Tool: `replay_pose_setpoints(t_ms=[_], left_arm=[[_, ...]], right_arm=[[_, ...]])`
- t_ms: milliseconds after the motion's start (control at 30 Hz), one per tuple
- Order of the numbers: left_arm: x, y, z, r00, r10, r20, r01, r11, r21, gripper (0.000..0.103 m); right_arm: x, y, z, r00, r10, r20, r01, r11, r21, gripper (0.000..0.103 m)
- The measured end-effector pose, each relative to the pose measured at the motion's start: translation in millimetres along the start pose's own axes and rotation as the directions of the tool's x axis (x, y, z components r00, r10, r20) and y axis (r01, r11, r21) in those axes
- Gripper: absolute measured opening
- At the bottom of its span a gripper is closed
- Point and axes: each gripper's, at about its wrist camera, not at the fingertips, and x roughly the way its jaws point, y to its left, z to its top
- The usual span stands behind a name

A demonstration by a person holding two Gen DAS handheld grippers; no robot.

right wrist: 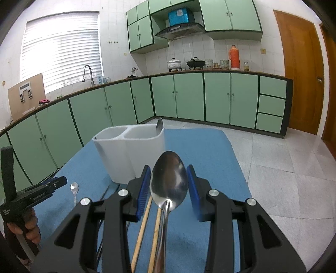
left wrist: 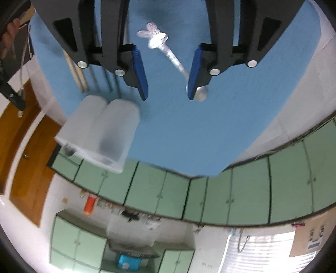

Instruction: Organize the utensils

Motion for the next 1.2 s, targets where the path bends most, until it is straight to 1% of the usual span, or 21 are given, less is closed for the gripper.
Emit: replay_pose_setpoints(t_ms=[67,133,233,300,333,467,533,567,600,667,700,800,867,900,933,967,1000,1033,1133,1167,1200], left_arm=[[9,3,-1,0.999,0.021,-0.042,-0.021,1.000,-0.003,0.049],[19,6,-3,0.995,0.061,-0.083,-0.063,0.998,-0.011,0.050],[33,12,-4,0.984,0.110,-0.139,-0.117,0.992,-0.042,0.053],[38,14,-4,0.980,0.122,-0.155,-0.132,0.989,-0.060,0.058],[41,15,-4,0.977,0.139,-0.163,-0.151,0.987,-0.060,0.059],[50,13,-2,0.977,0.140,-0.162,-0.150,0.987,-0.052,0.058],[54,13,0,0.979,0.130,-0.160,-0.140,0.989,-0.052,0.043],[57,12,1,0.980,0.109,-0.165,-0.120,0.991,-0.055,0.033],[58,13,2,0.981,0.095,-0.168,-0.105,0.993,-0.056,0.026],[61,12,3,0.982,0.064,-0.177,-0.074,0.996,-0.052,0.016],[63,11,3,0.982,0.042,-0.182,-0.052,0.997,-0.050,0.011],[66,6,3,0.982,0.003,-0.189,-0.010,0.999,-0.034,0.009],[68,1,5,0.980,0.014,-0.199,-0.014,1.000,0.002,0.010],[69,-1,6,0.980,0.021,-0.200,-0.018,1.000,0.016,0.018],[69,-3,7,0.979,0.021,-0.202,-0.015,0.999,0.029,0.024],[70,-4,9,0.979,0.022,-0.202,-0.014,0.999,0.041,0.038],[70,-8,10,0.980,0.042,-0.196,-0.031,0.998,0.061,0.051],[70,-11,10,0.981,0.054,-0.187,-0.040,0.996,0.077,0.053],[76,-15,13,0.980,0.052,-0.194,-0.036,0.996,0.084,0.054],[80,-15,15,0.978,0.050,-0.202,-0.034,0.996,0.080,0.052],[81,-13,16,0.978,0.052,-0.201,-0.036,0.996,0.079,0.047]], right_arm=[[3,-1,-3,1.000,0.001,-0.009,-0.001,1.000,0.004,0.034],[6,-2,-6,1.000,0.003,-0.015,-0.003,1.000,0.011,0.034],[11,-5,-10,1.000,0.006,-0.026,-0.005,1.000,0.018,0.034],[15,-5,-13,0.999,0.008,-0.033,-0.007,1.000,0.021,0.034],[17,-6,-14,0.999,0.009,-0.035,-0.008,1.000,0.022,0.034],[25,-12,-16,0.999,0.013,-0.048,-0.011,0.999,0.033,0.034],[29,-14,-18,0.998,0.015,-0.057,-0.012,0.999,0.041,0.034],[31,-15,-19,0.998,0.015,-0.060,-0.013,0.999,0.043,0.034],[32,-15,-19,0.998,0.015,-0.062,-0.012,0.999,0.043,0.034],[35,-16,-21,0.998,0.015,-0.069,-0.012,0.999,0.045,0.034],[36,-16,-22,0.997,0.016,-0.070,-0.013,0.999,0.046,0.034],[38,-15,-23,0.997,0.016,-0.077,-0.013,0.999,0.043,0.034],[39,-14,-23,0.997,0.016,-0.079,-0.012,0.999,0.040,0.034],[40,-13,-23,0.997,0.016,-0.080,-0.013,0.999,0.039,0.034],[41,-13,-23,0.997,0.016,-0.082,-0.013,0.999,0.038,0.034],[41,-13,-23,0.996,0.016,-0.082,-0.013,0.999,0.037,0.034],[42,-13,-22,0.996,0.015,-0.083,-0.012,0.999,0.036,0.034],[42,-12,-23,0.996,0.015,-0.083,-0.012,0.999,0.036,0.034],[43,-12,-23,0.996,0.015,-0.084,-0.012,0.999,0.036,0.034],[43,-12,-22,0.996,0.014,-0.084,-0.011,0.999,0.037,0.034],[43,-12,-22,0.996,0.015,-0.084,-0.012,0.999,0.037,0.034]])
